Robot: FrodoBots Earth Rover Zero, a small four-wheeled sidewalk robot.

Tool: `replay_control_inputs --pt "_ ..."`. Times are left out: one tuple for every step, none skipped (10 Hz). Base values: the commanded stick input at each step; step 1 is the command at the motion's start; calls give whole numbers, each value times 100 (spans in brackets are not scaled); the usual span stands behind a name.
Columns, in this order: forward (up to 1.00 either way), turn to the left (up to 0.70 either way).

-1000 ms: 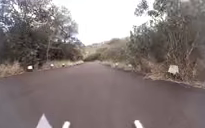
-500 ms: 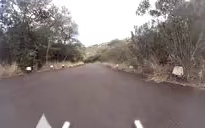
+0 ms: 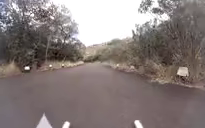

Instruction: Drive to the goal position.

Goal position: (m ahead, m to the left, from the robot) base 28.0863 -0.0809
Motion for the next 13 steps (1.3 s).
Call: replay_control_inputs --pt "50 0" --pt "50 0" --pt "50 0" --pt "50 0" --pt "50 0" --pt "50 0" --pt "50 0" --pt "50 0" --pt "50 0" --pt "50 0" --pt "50 0" --pt "50 0" --pt "50 0"
